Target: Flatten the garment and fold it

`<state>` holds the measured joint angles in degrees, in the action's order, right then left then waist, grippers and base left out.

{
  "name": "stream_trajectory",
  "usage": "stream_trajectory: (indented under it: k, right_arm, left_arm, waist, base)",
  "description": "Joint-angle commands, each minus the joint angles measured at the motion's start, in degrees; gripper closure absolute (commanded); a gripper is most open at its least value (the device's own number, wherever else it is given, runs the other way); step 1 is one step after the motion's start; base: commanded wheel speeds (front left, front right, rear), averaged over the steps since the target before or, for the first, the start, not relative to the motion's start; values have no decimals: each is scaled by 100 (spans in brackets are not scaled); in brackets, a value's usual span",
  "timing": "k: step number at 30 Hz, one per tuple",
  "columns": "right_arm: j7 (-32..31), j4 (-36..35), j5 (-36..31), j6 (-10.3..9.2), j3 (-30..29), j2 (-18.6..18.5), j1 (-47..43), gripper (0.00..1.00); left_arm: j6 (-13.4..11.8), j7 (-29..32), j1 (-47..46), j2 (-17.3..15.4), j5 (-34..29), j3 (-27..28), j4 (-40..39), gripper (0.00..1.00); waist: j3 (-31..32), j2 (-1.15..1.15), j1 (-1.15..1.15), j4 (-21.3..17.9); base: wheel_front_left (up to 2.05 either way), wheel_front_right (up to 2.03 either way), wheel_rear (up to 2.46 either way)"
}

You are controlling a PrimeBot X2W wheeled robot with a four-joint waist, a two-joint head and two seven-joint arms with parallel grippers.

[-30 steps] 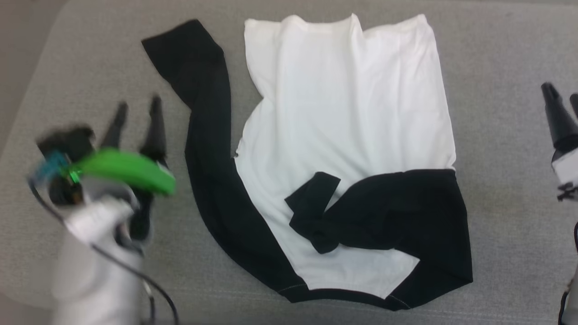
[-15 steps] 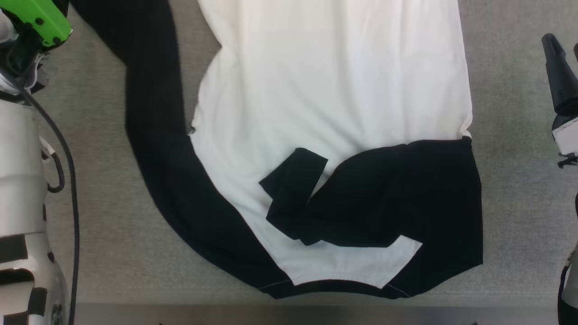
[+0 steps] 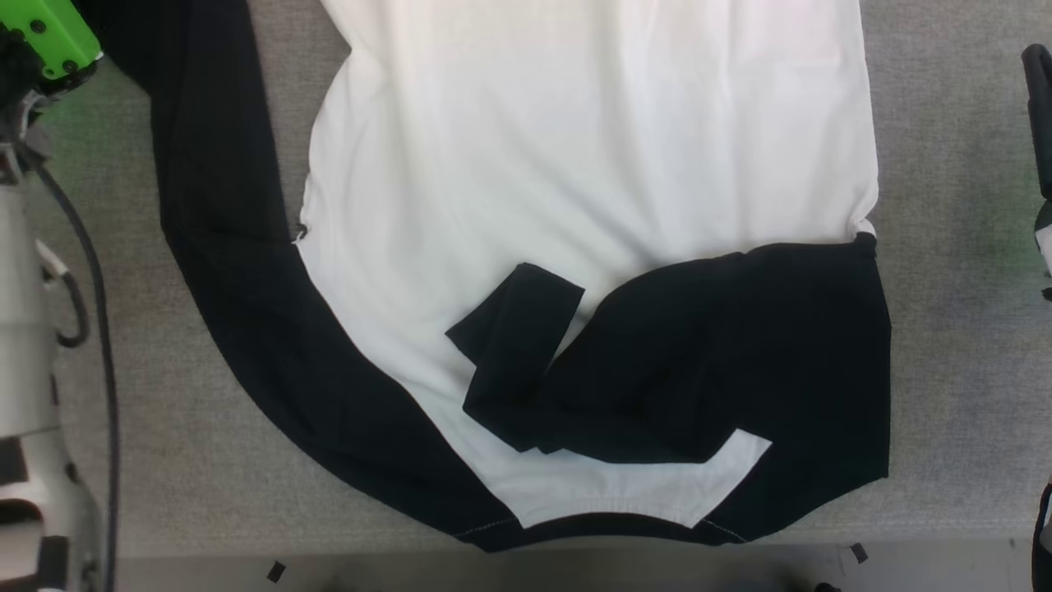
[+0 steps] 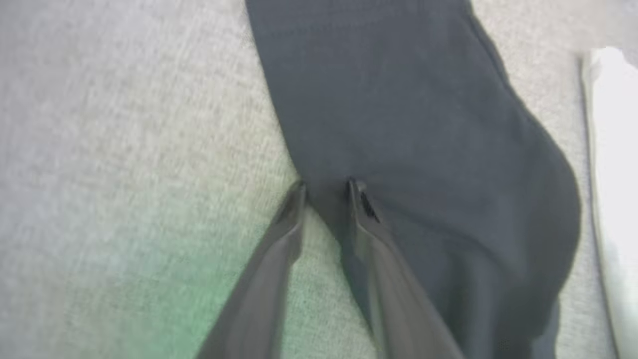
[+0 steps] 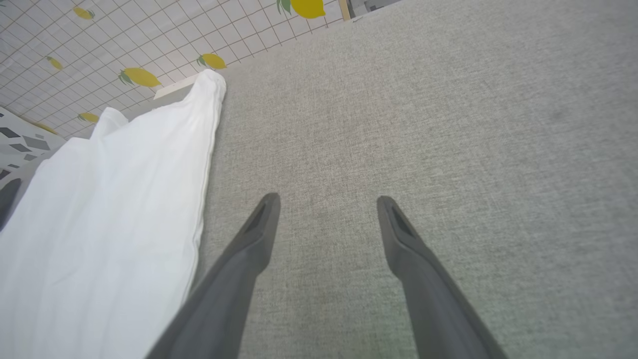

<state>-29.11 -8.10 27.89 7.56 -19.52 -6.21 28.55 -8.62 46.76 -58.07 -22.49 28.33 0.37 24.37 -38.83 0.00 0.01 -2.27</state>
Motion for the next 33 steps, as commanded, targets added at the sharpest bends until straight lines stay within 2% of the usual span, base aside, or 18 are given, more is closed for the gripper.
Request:
stream_trajectory:
  k: [1, 9, 18, 21, 26, 30, 33]
  right_arm:
    - [-13, -18, 7, -8, -28, -12, 62, 0]
    - [-23, 154, -77, -8, -141, 4, -94, 0]
    - [46, 504, -104, -8, -178, 96, -431, 0]
    - [62, 640, -107, -8, -213, 144, -611, 0]
    - [94, 798, -116, -8, -291, 203, -865, 0]
    - [90, 881, -155, -8, -364, 237, -1041, 0]
    - [63, 900, -177, -8, -392, 263, -1121, 0]
  left_arm:
    - [36, -113, 437, 353, 261, 44, 149, 100]
    - [320, -1665, 463, 639, 767, 742, -108, 100]
    - [674, -2468, 1026, 602, 1227, 1394, -126, 100]
    - [870, -2638, 1362, 576, 1249, 1438, -287, 100]
    - [1184, -2684, 1847, 653, 1201, 1214, -873, 100]
    - [1324, -2479, 2297, 1017, 1128, 642, -1527, 100]
    - [1362, -2267, 2701, 1407, 1046, 61, -2030, 100]
  waist:
    - [68, 0, -1, 44]
    - [592, 0, -1, 251]
    - [1666, 0, -1, 473]
    - [2012, 0, -1, 514]
    - [2489, 0, -1, 521]
    - [2834, 0, -1, 528]
    - [3000, 0, -1, 507]
  base:
    - [0, 0, 0]
    - [0, 0, 0]
    - [0, 0, 0]
    - [0, 0, 0]
    - [0, 0, 0]
    - [0, 0, 0]
    - [0, 0, 0]
